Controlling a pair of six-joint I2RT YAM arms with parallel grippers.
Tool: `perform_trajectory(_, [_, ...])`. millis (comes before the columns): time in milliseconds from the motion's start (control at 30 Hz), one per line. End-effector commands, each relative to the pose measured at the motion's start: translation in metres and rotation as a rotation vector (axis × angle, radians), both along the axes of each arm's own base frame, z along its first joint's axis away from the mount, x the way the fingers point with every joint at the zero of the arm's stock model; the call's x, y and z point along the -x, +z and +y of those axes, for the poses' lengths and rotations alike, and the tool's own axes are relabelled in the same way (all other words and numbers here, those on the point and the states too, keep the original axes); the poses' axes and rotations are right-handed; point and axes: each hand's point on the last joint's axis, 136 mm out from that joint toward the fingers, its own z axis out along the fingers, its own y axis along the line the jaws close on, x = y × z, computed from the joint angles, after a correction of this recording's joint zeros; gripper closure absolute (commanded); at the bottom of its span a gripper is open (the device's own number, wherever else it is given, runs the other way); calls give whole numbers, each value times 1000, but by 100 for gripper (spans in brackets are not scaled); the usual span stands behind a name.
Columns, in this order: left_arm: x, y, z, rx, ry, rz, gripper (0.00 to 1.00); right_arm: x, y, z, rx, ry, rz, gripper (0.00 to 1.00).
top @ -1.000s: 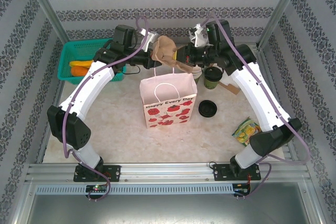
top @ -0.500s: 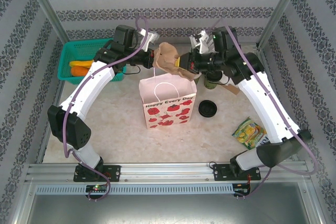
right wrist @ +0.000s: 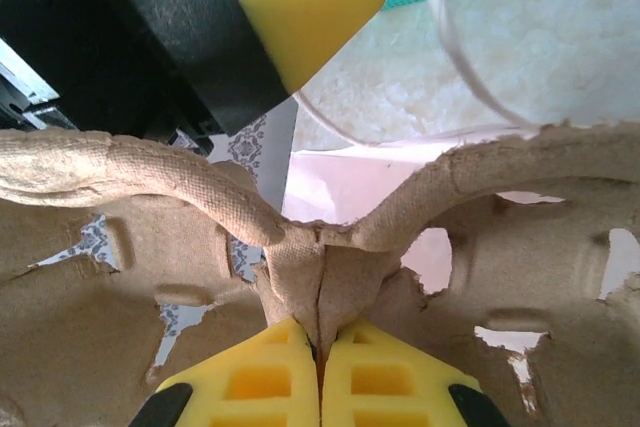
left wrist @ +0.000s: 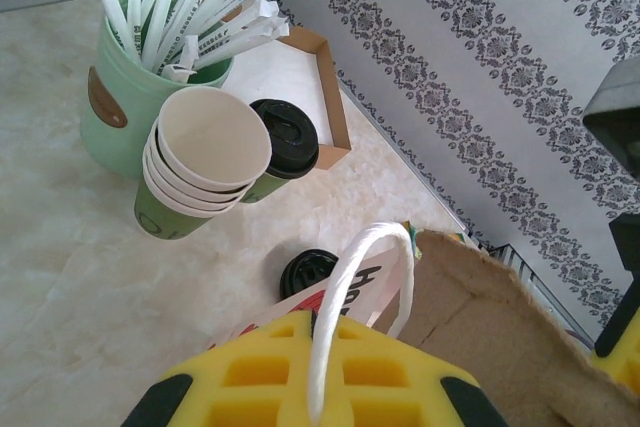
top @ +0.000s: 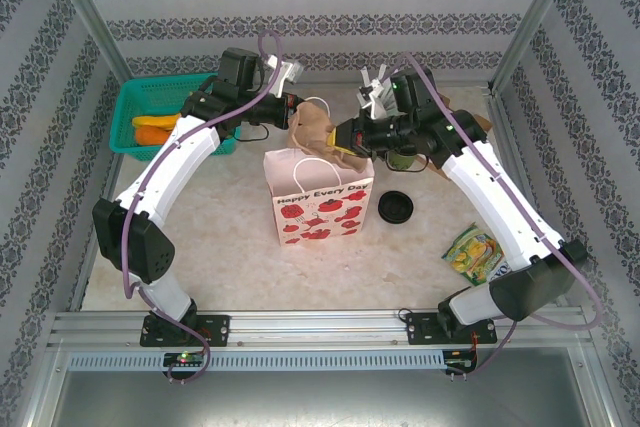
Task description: Pack the takeout coffee
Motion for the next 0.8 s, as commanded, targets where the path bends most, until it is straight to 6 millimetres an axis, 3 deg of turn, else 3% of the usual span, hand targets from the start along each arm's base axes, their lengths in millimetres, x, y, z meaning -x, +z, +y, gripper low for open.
perform_trajectory(0, [-9,8,-3,22,16,-25,100,10,-8,12,-23,57,49,100])
perform_trajectory(400, [-17,1,-3,14,36,-10,100,26,10,20,-14,114,-27,100])
perform_trajectory(567, [-16,3,-3,13,28,-20,100,21,-12,21,11,106,18,100])
perform_trajectory(767, [-9,7,-7,20,-22,-42,100,5,-46,3,148,9,74,100])
